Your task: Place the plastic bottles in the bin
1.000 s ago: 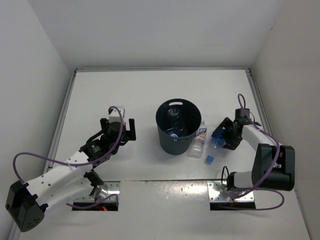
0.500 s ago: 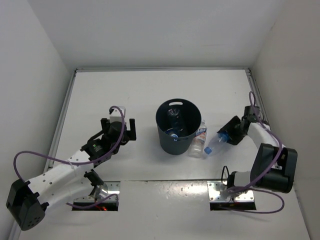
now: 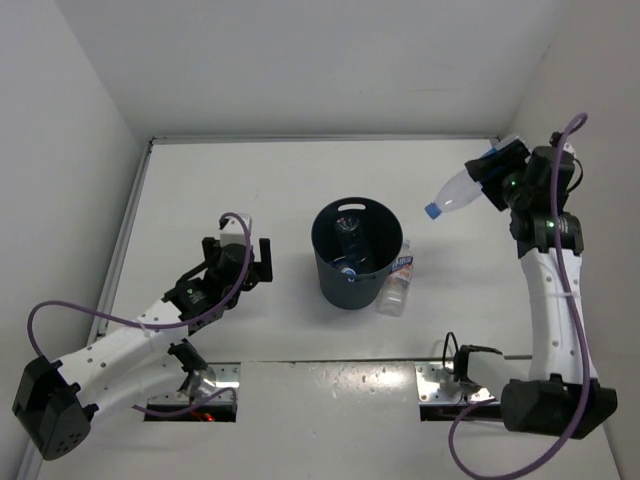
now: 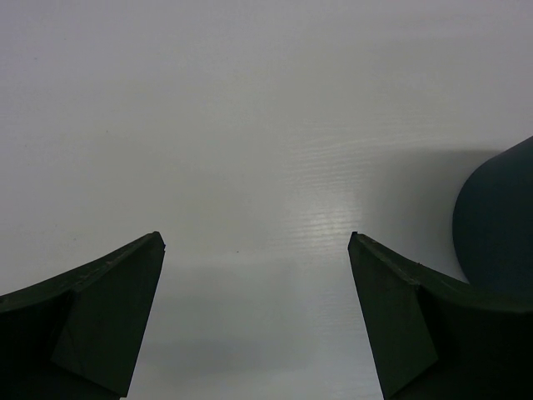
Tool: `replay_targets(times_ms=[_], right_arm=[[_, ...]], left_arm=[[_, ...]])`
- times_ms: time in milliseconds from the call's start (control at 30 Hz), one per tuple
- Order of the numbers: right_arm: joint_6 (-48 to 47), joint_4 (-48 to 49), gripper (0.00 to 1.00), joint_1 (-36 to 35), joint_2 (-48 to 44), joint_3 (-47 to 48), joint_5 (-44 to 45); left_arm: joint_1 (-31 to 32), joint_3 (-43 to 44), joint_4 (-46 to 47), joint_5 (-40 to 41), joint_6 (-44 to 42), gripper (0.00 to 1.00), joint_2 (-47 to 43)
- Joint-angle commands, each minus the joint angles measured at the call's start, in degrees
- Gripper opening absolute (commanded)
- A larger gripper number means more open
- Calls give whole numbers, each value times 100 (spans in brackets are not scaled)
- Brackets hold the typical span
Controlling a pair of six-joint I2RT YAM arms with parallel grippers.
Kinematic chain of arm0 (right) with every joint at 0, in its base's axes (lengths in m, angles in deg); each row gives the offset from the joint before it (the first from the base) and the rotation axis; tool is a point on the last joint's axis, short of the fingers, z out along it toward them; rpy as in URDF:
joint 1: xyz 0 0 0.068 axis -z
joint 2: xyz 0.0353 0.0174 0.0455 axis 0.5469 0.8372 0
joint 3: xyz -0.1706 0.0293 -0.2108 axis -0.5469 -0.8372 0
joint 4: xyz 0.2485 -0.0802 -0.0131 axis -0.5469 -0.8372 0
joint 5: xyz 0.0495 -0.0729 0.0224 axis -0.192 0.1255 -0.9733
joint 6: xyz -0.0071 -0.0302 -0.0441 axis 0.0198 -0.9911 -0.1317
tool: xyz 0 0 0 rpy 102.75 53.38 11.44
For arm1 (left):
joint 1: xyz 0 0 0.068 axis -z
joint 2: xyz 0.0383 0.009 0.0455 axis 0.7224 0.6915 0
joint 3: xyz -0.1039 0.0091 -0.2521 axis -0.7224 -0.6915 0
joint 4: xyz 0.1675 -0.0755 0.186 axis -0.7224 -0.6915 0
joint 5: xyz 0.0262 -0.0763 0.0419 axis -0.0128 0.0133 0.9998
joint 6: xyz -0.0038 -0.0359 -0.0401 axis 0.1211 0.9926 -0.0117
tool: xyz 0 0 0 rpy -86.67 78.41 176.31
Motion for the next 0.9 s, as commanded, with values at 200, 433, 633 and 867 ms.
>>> replay_targets(times_ms=[200, 433, 633, 867], right_arm=[[-654, 590, 34, -1766, -1, 1418, 1015], [-2508, 1196, 40, -5309, 324, 1375, 3344], [-3003, 1250, 43, -6418, 755, 1313, 4224], [-3302, 794, 46, -6814, 1176, 1479, 5446]], left_arm=[[45, -30, 164, 56, 20, 99, 36], [97, -30, 217, 4, 20, 99, 89], [97, -30, 217, 4, -33, 99, 89], [150, -30, 217, 4, -33, 99, 89]])
